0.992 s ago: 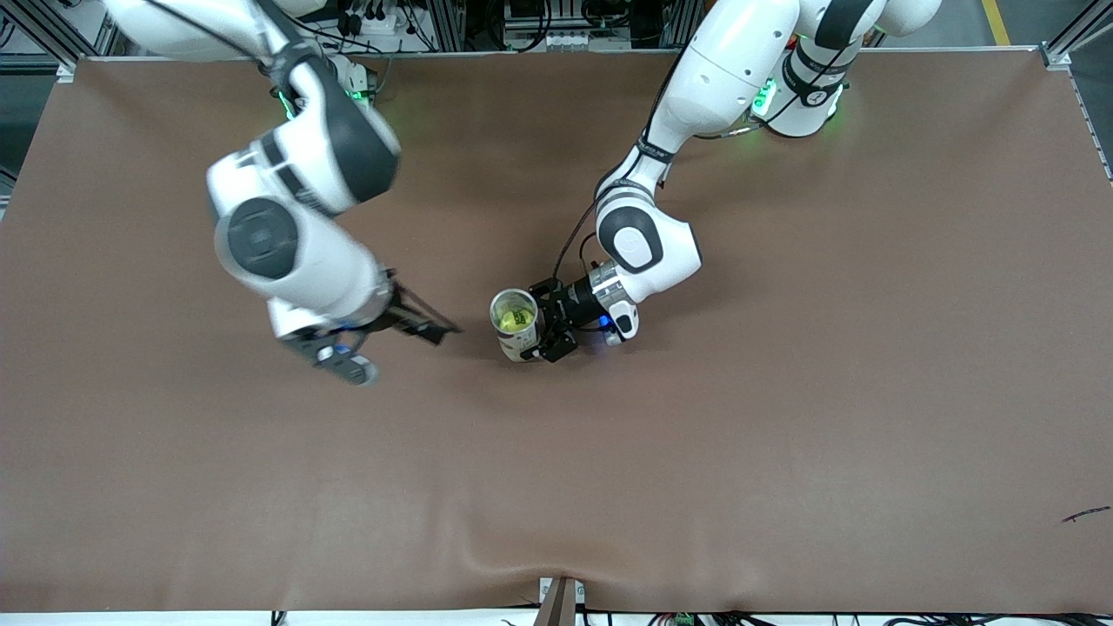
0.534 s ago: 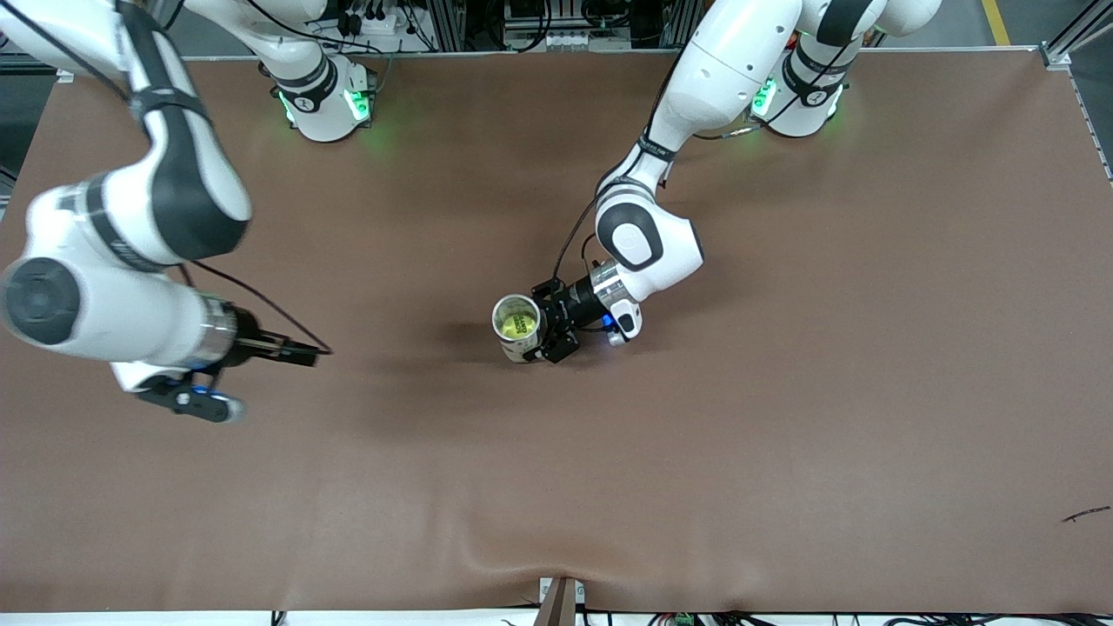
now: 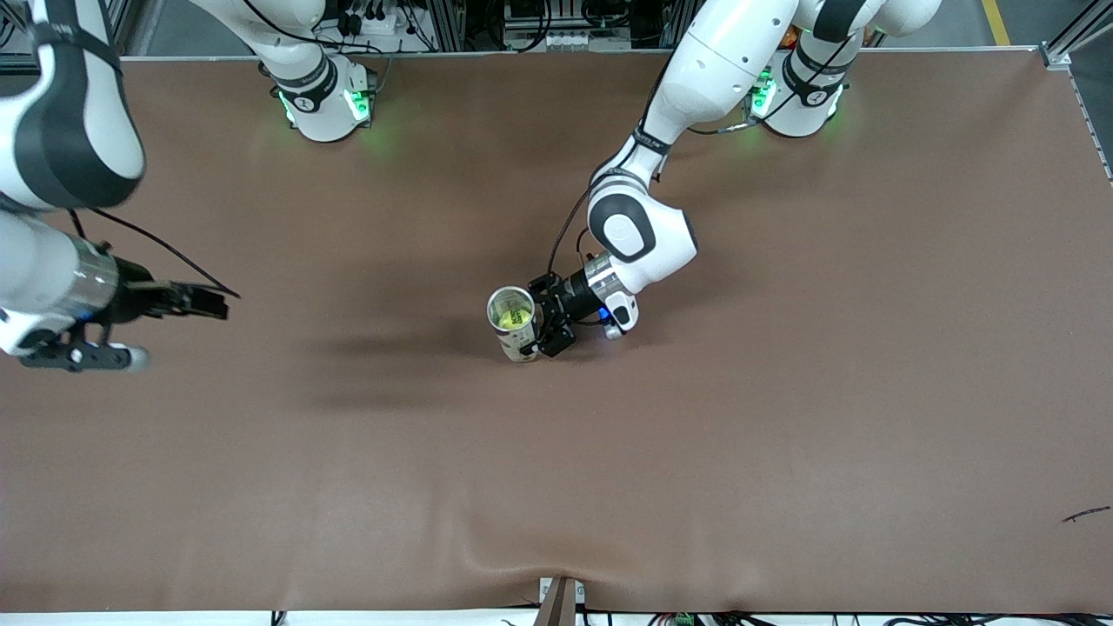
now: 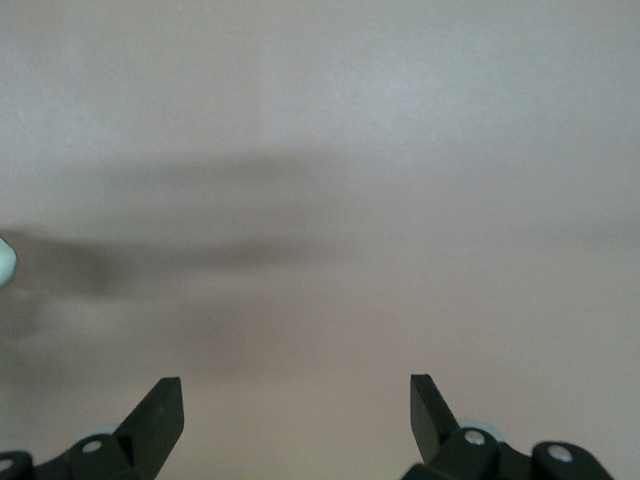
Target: Insert tennis ball vertically with right arm
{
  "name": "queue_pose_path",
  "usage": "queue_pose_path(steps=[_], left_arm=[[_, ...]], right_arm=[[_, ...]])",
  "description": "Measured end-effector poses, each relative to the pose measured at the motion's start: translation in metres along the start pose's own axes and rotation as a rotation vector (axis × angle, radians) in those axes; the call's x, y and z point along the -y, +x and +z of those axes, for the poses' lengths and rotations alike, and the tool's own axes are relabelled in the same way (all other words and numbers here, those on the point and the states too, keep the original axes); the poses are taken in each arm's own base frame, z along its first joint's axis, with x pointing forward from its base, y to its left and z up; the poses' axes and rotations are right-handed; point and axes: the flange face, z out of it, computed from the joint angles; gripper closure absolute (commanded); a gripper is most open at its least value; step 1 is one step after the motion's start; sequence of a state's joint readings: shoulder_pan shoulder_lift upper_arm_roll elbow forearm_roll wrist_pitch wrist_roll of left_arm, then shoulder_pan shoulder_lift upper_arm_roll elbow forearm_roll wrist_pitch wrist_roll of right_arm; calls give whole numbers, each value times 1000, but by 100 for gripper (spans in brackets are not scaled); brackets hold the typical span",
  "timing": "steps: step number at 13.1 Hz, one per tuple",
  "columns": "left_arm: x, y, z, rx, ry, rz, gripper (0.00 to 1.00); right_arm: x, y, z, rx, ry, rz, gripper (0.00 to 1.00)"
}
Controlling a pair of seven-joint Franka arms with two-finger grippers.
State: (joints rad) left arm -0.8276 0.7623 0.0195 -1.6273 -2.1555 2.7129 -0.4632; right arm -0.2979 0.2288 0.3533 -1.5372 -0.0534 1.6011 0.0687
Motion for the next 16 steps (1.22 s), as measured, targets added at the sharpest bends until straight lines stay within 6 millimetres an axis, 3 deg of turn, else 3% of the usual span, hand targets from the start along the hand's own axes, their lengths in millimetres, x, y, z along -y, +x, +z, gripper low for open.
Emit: queue_pose_path(steps=[5, 8, 12, 16], left_arm=[[4, 2, -14, -20, 2, -8, 0], [3, 4, -19, -26, -1, -12, 0], [3, 3, -31, -34, -2, -17, 0], [-10, 14, -50, -67, -3, 8, 0]], right_arm=[[-59, -39, -52, -57, -40, -73, 0], [-76, -69, -80, -69, -45, -60, 0], [-54, -103, -115, -98, -3, -55, 0], [-38, -107, -118, -97, 15, -33, 0]])
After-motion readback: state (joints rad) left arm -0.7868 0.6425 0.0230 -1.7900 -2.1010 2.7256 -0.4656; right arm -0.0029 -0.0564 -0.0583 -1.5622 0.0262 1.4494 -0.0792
